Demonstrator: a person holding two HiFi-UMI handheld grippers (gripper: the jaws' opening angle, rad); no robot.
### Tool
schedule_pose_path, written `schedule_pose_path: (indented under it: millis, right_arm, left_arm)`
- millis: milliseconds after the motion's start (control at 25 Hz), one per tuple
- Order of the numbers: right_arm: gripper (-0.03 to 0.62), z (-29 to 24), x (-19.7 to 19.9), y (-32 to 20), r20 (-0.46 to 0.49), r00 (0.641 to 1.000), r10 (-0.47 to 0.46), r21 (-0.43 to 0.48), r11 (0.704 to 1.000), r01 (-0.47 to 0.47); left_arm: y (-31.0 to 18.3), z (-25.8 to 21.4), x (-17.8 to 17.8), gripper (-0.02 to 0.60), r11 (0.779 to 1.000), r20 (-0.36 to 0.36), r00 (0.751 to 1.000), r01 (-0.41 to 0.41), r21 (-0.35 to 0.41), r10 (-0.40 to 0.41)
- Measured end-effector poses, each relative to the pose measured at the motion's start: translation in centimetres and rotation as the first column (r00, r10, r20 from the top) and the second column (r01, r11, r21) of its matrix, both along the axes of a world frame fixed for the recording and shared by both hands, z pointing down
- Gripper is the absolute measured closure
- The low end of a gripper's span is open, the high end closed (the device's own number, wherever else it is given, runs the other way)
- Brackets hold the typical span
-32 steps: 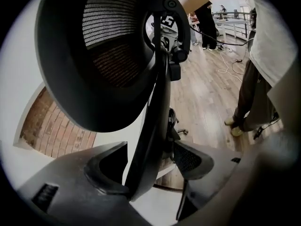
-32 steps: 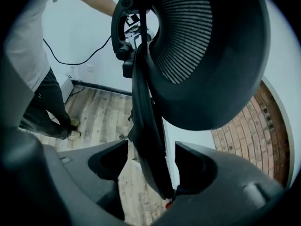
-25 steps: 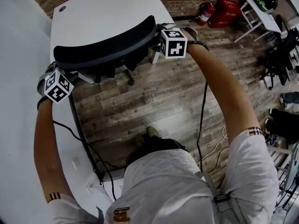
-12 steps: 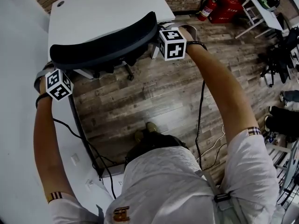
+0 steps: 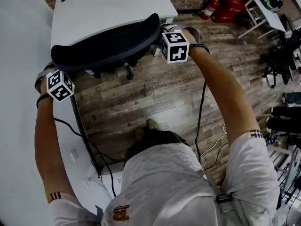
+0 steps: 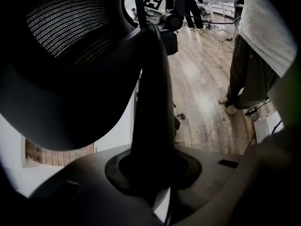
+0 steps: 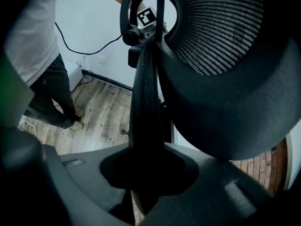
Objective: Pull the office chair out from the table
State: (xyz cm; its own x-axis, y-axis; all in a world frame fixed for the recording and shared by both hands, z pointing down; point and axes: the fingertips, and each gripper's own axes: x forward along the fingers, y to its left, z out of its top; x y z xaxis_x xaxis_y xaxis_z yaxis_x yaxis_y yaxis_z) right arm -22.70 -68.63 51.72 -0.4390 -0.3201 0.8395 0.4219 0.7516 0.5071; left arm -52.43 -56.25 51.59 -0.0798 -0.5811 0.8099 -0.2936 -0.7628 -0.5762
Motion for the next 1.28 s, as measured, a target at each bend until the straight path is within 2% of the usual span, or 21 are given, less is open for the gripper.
schedule_pose_path:
  millis: [400,720,1040,1280]
  right_arm:
    - [0.507,0.2,2.4,3.5,-0.012,1.000,0.008,-0.004,1.000,-0.008]
    - [0.507,-0.6,4.8,7.3,0.004,1.000,0.007,0.009,1.000,-0.007]
    - [0.505,-0.3,5.9,10.5,0.005,1.000,-0.006,0.007,1.000,0.006]
    - [0.507,-0.4,8.0,13.5,0.005,1.000,-0.021,0.005,1.000,0.021]
  left_arm:
    - [4.0,0.5,2.2,0.514,1.000,-0.016,1.000,-0.004,0.014,0.004]
    - [7.5,0.5,5.0,0.515,0.999,-0.037,0.999,-0.039,-0.012,0.039]
    - [11.1,1.0,6.3,0.515,0.999,-0.036,0.999,-0.015,-0.035,0.013]
    - [14.2,0.5,8.6,0.515,1.000,-0.028,1.000,0.002,-0.021,-0.003]
